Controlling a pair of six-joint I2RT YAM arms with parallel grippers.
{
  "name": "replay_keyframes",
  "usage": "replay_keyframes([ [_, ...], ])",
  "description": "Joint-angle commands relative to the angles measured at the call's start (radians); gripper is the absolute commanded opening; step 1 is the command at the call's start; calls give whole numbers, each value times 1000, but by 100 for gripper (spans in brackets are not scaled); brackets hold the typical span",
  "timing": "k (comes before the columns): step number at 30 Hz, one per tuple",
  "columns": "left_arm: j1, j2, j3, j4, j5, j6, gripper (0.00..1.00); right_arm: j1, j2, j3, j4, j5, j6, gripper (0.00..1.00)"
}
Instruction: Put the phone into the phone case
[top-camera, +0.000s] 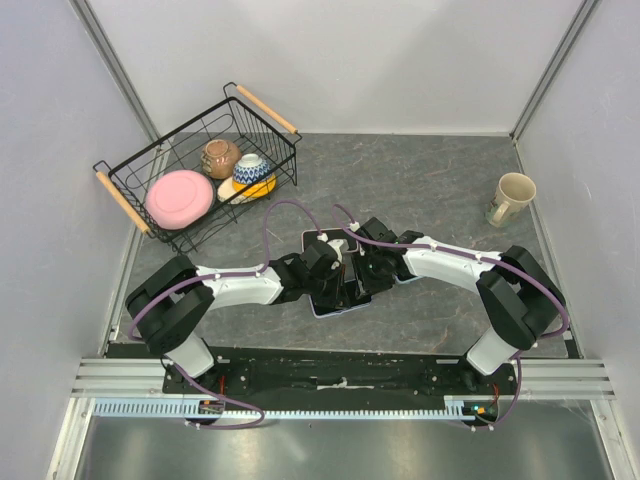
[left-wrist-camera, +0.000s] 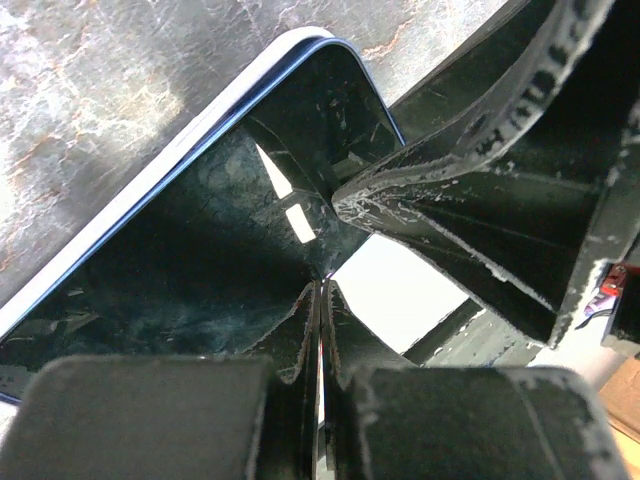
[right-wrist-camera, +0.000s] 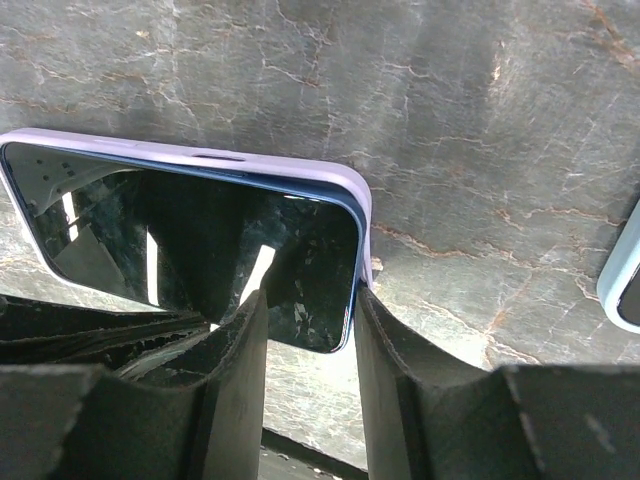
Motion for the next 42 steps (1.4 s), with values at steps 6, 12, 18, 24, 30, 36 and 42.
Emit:
replay_keyframes([
  [6,-29,63,-6,-121,-73,-39,2,46,124,-79,70,128,-13,28],
  [12,-29,96,-16,-137,-80,-73,2,46,104,-73,28,91,-17,31],
  [18,-29,90,-25,-138,-81,-81,2,46,9,-4,-33,91,-26,37],
  [24,-28,-6,-46,-48,-25,-58,2,46,-63,99,-56,-19,-25,42],
  [30,-28,-127,-63,17,2,-61,2,39,-124,165,-65,-87,1,48],
  [36,-26,-202,-60,6,-60,-50,2,3,-156,156,-68,-85,0,59],
  [42,-17,-186,-51,-49,-101,-59,2,-55,-143,120,-67,-76,-23,59],
])
